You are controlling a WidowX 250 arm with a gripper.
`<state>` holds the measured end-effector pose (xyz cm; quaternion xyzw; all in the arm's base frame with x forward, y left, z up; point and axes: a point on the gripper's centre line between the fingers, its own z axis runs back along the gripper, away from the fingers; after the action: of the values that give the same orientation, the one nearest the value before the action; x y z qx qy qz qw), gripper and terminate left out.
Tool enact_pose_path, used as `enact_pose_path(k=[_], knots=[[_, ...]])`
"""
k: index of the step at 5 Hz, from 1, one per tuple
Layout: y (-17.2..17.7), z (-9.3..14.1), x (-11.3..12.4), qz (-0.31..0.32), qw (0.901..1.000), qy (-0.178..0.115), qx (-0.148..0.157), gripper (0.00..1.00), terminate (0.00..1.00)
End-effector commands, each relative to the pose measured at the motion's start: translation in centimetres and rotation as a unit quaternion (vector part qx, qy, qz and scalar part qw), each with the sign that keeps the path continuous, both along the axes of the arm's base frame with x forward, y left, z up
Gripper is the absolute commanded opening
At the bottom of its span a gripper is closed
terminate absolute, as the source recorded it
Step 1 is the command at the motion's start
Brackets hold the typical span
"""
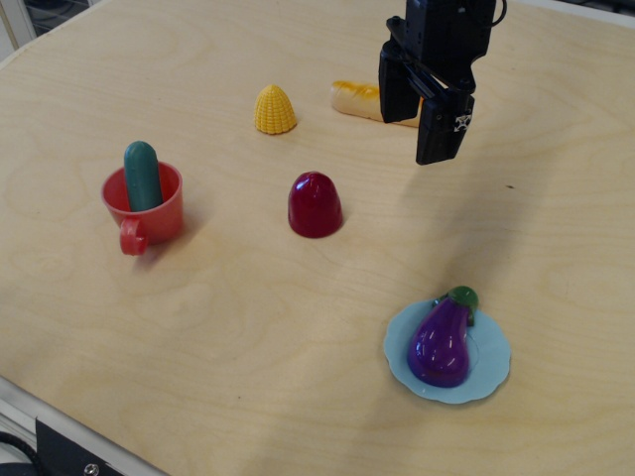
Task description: Take cucumber out of cup
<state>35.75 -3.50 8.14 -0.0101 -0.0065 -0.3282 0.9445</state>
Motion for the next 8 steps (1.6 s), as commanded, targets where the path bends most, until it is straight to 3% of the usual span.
enact_pose_path(k=[1,3,4,5,6,7,8], knots=[[0.0,0.0,0.0,0.000,1.0000,0.000,0.000,1.00,0.00],[4.8,1.7,-2.1,0.081,0.9964,-0.026,0.001,1.00,0.00],[8.3,2.5,-4.0,0.151,0.9873,-0.039,0.028,1.00,0.00],[11.5,2.5,-5.8,0.226,0.9722,-0.032,0.054,1.00,0.00],[13.7,3.0,-7.8,0.288,0.9546,-0.031,0.072,1.00,0.00],[15.6,3.5,-10.1,0.401,0.9115,-0.003,0.094,1.00,0.00],[17.7,3.6,-11.8,0.463,0.8806,0.003,0.099,1.00,0.00]])
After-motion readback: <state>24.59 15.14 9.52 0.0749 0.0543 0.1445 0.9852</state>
